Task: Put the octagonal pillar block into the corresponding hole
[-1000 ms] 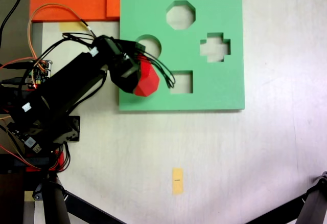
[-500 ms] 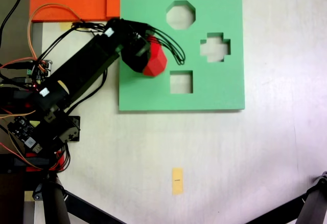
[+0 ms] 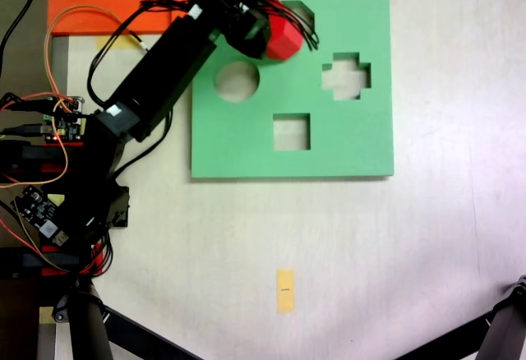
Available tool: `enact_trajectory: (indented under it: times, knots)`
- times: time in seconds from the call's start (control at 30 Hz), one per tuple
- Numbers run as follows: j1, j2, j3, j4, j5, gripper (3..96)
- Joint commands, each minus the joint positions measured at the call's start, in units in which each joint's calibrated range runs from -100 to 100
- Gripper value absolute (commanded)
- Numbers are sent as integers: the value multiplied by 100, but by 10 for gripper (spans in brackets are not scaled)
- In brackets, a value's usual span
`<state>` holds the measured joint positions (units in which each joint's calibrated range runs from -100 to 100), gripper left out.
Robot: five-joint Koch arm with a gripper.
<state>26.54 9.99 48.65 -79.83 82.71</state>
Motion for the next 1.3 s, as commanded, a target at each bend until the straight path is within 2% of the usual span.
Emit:
enact_trajectory:
  times: [0.03,0.53,1.3]
  knots:
    - [83,552,808,381,63,282]
    - [78,1054,997,757,-68,309]
    - [200,566,1187,304,-195,328]
